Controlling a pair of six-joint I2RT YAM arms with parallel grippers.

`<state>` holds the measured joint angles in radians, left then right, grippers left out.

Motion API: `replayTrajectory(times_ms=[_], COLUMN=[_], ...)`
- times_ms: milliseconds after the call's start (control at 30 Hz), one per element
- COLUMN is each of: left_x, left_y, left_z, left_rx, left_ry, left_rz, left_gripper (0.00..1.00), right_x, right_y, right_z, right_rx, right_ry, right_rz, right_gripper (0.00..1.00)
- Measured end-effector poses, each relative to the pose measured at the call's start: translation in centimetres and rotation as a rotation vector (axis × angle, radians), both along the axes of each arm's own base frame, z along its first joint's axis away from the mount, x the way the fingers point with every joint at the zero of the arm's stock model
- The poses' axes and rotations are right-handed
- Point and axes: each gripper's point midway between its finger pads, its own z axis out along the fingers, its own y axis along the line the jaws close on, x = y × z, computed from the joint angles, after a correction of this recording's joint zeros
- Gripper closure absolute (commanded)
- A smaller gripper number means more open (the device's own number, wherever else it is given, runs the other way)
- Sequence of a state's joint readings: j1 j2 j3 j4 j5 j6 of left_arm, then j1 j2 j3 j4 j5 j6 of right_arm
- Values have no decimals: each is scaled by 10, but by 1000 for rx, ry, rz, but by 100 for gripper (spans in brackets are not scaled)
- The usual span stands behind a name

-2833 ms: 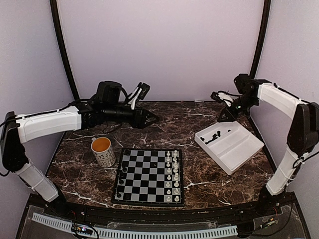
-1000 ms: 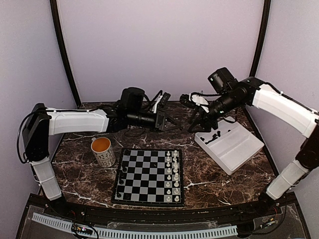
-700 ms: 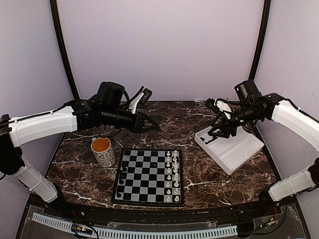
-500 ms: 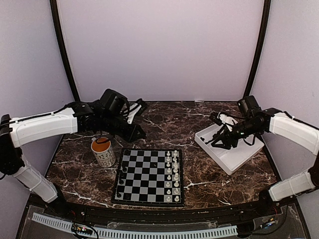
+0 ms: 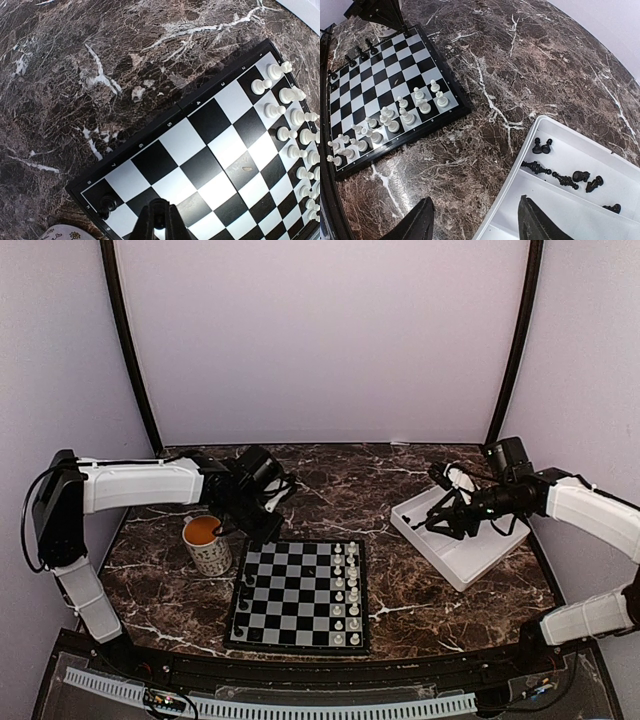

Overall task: Set up the chess pieces on the board
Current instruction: Place the pawn at h7.

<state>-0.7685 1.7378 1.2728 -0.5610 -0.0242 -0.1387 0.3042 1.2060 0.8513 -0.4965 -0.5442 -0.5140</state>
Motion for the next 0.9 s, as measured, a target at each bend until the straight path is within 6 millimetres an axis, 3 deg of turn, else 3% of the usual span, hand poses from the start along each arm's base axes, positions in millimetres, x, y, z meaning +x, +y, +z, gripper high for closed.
replayTrajectory(times_ms=[900], left_x=[5], left_y=[15], left_z=[-43], left_rx=[99], left_ry=[93], left_rz=[12], left_gripper=[92], right_x=[0], right_y=[0], right_z=[-8], right_rx=[-2], right_ry=[24], right_rz=[4], right_gripper=[40])
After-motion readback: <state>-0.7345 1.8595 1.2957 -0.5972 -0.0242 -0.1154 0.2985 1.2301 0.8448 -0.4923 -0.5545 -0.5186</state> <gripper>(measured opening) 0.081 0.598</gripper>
